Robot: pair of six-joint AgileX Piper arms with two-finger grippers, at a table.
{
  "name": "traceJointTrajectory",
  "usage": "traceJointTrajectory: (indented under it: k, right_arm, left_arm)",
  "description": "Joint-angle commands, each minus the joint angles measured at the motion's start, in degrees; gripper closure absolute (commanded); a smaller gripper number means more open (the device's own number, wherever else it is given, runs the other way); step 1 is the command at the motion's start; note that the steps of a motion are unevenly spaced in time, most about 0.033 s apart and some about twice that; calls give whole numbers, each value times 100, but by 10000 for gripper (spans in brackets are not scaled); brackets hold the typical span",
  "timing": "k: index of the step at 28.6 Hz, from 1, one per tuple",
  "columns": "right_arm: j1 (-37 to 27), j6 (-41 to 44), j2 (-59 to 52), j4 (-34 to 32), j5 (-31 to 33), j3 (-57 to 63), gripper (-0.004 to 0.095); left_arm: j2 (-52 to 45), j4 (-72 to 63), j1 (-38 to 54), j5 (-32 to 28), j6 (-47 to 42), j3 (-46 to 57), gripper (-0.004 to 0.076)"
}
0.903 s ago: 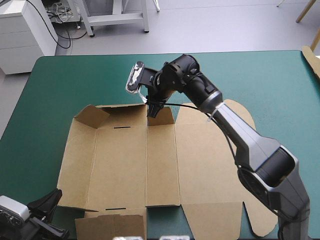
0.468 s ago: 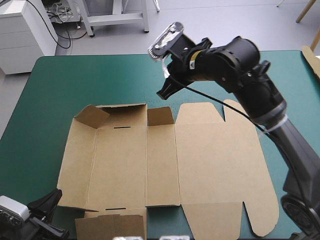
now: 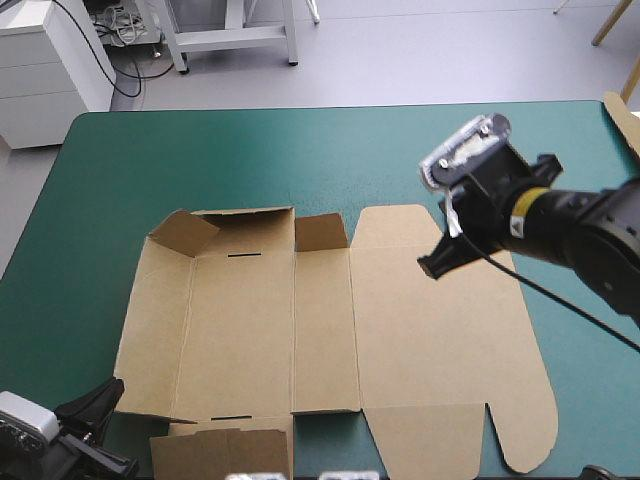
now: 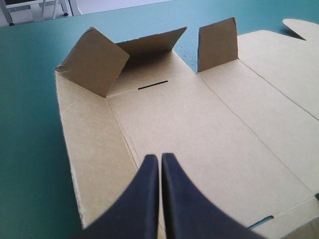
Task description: Fold the box
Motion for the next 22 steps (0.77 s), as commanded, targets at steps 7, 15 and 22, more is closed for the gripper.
traceJointTrajectory:
  k: [7, 15, 22]
  right_arm:
    - [-9, 755, -2319, -138, -1332, 3066, 927]
    - [-9, 1112, -3939, -127, -2123, 5034, 927]
    - [-9, 1288, -4966, -117, -2711, 6095, 928]
  left_arm:
    - [-21, -40, 1, -408, 0, -124, 731]
    - [-21, -40, 1, -408, 0, -124, 731]
    - [-21, -40, 1, -419, 0, -124, 731]
